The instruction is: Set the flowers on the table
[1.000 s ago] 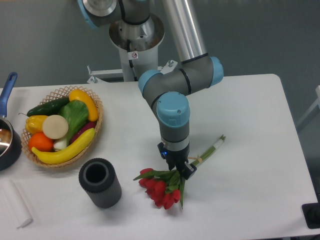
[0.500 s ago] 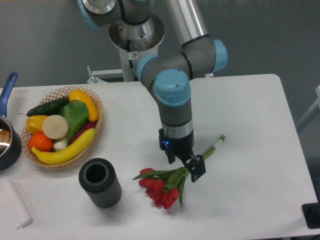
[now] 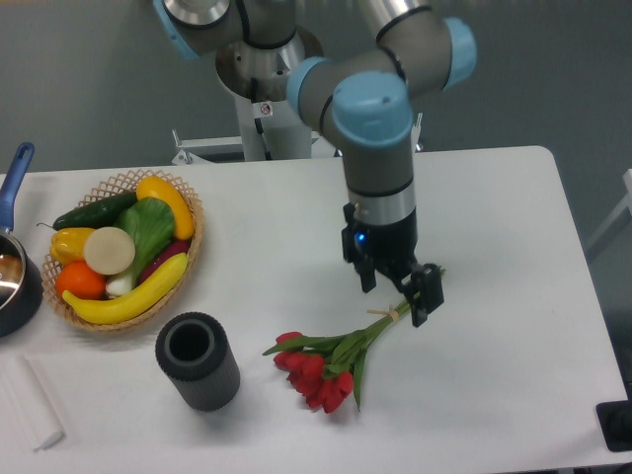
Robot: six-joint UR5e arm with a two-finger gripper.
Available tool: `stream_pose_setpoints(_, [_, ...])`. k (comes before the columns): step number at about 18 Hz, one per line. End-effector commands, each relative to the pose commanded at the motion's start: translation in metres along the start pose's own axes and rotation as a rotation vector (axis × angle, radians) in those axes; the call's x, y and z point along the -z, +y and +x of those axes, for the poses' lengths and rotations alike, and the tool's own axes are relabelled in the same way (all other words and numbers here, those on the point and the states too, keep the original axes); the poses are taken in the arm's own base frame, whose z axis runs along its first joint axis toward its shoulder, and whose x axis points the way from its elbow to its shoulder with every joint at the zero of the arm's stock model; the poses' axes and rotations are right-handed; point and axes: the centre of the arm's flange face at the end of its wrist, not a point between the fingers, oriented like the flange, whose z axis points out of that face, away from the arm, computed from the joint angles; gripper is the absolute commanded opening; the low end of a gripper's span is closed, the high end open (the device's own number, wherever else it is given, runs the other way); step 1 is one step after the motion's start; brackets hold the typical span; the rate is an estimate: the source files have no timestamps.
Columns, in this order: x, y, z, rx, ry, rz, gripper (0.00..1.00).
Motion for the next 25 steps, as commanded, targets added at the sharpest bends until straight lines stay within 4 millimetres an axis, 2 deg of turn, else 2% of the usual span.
stream_pose_setpoints(2, [0.015,0.019,0.003,-0.04,0.015,0.018,1.0])
stream_pose_setpoints(4, [0.024,0.029,0.008,-0.084,0.023,0.024,1.0])
stream_pose_setpoints(8, [0.025,0.045,0.014,-0.103,0.022,0.055,1.0])
stream_pose_setpoints(25, [0.029,0.042,0.013,-0.089,0.004,0.101,1.0])
